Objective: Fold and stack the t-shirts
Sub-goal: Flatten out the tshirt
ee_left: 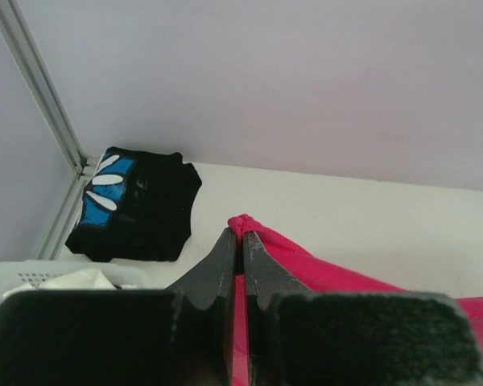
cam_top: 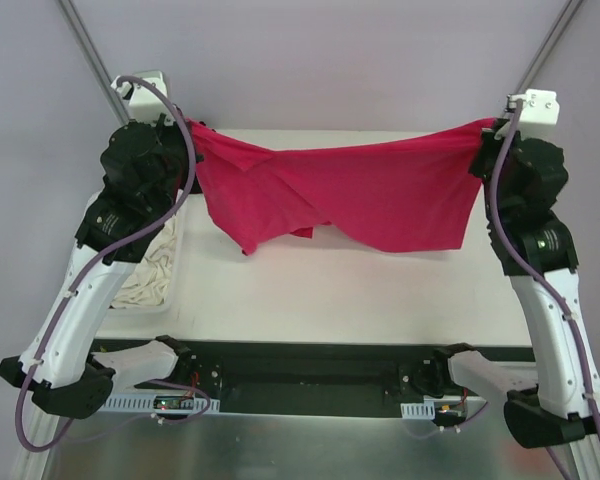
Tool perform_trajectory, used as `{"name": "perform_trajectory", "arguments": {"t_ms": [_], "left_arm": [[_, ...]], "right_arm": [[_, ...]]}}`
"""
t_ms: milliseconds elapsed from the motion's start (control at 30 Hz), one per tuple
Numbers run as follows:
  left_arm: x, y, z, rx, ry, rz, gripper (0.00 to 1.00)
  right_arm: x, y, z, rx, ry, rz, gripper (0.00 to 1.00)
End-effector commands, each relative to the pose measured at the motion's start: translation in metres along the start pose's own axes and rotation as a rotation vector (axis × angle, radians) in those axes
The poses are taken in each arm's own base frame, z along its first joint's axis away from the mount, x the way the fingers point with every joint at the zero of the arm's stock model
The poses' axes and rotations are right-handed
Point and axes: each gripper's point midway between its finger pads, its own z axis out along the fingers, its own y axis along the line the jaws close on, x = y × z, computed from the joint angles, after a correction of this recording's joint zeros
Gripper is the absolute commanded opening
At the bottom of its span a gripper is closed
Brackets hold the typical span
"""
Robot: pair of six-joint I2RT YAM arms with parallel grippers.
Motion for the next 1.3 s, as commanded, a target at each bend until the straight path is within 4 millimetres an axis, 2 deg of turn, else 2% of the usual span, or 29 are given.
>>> {"name": "perform_trajectory", "arguments": {"t_ms": [0, 67, 133, 200, 233, 267, 300, 333, 400, 433, 467, 500, 533, 567, 633, 667, 800, 900, 1000, 1033, 1100, 1133, 1233, 1267], "left_arm": [[-0.047, 0.006, -0.014, 0.016, -0.219, 0.022, 0.00], [-0.062, 0.005, -0.009, 0.006, -0.262, 0.091, 0.00], [-0.087, 0.001, -0.008, 0.010, -0.354, 0.101, 0.00], [-0.099, -0.001, 0.000, -0.010, -0.414, 0.179, 0.00], [-0.109, 0.000, 0.001, -0.031, -0.439, 0.213, 0.00], [-0.120, -0.003, 0.007, -0.042, -0.455, 0.222, 0.00], [-0.127, -0.004, 0.010, -0.051, -0.464, 0.235, 0.00], [-0.142, -0.003, 0.007, -0.063, -0.498, 0.237, 0.00], [-0.147, -0.012, 0.013, -0.043, -0.521, 0.248, 0.00], [-0.160, -0.012, 0.009, -0.045, -0.565, 0.236, 0.00], [-0.162, -0.017, 0.013, -0.035, -0.573, 0.242, 0.00], [-0.166, -0.018, 0.014, -0.036, -0.582, 0.242, 0.00], [-0.176, -0.017, 0.010, -0.038, -0.603, 0.236, 0.00], [-0.175, -0.021, 0.015, -0.031, -0.599, 0.241, 0.00], [-0.181, -0.025, 0.017, -0.025, -0.613, 0.250, 0.00], [-0.184, -0.026, 0.018, -0.027, -0.617, 0.251, 0.00], [-0.195, -0.029, 0.018, -0.022, -0.634, 0.255, 0.00], [-0.200, -0.026, 0.019, -0.044, -0.642, 0.269, 0.00], [-0.194, -0.022, 0.027, -0.067, -0.620, 0.284, 0.00], [-0.187, -0.021, 0.033, -0.077, -0.599, 0.284, 0.00], [-0.178, -0.017, 0.042, -0.094, -0.576, 0.292, 0.00], [-0.169, -0.018, 0.049, -0.094, -0.551, 0.293, 0.00], [-0.150, -0.018, 0.059, -0.094, -0.509, 0.300, 0.00], [-0.145, -0.015, 0.060, -0.107, -0.493, 0.298, 0.00]], "right_arm": [[-0.080, -0.021, -0.031, 0.034, -0.335, 0.023, 0.01], [-0.095, -0.021, -0.031, 0.036, -0.372, -0.014, 0.01], [-0.114, -0.022, -0.033, 0.044, -0.454, -0.024, 0.01], [-0.124, -0.018, -0.027, 0.040, -0.503, -0.053, 0.01], [-0.141, -0.020, -0.032, 0.047, -0.539, -0.051, 0.01], [-0.139, -0.014, -0.016, 0.053, -0.516, -0.089, 0.01], [-0.145, -0.012, -0.013, 0.053, -0.518, -0.106, 0.01], [-0.156, -0.013, -0.014, 0.058, -0.543, -0.113, 0.01], [-0.163, -0.007, 0.001, 0.068, -0.555, -0.145, 0.01], [-0.166, -0.005, 0.007, 0.070, -0.555, -0.155, 0.01], [-0.181, -0.007, 0.002, 0.078, -0.587, -0.154, 0.01], [-0.177, -0.001, 0.016, 0.073, -0.560, -0.175, 0.01], [-0.183, -0.001, 0.017, 0.076, -0.567, -0.175, 0.01], [-0.193, -0.003, 0.012, 0.078, -0.590, -0.167, 0.01], [-0.199, -0.003, 0.017, 0.085, -0.595, -0.175, 0.01], [-0.210, -0.006, 0.012, 0.091, -0.619, -0.163, 0.01], [-0.218, -0.014, 0.019, 0.111, -0.625, -0.132, 0.01], [-0.208, -0.020, 0.035, 0.124, -0.569, -0.126, 0.01], [-0.192, -0.023, 0.053, 0.126, -0.519, -0.103, 0.01], [-0.179, -0.020, 0.061, 0.117, -0.491, -0.095, 0.01], [-0.171, -0.022, 0.063, 0.111, -0.482, -0.079, 0.01], [-0.157, -0.020, 0.071, 0.106, -0.450, -0.083, 0.01], [-0.146, -0.021, 0.066, 0.097, -0.433, -0.069, 0.01], [-0.134, -0.020, 0.069, 0.091, -0.406, -0.071, 0.01]]}}
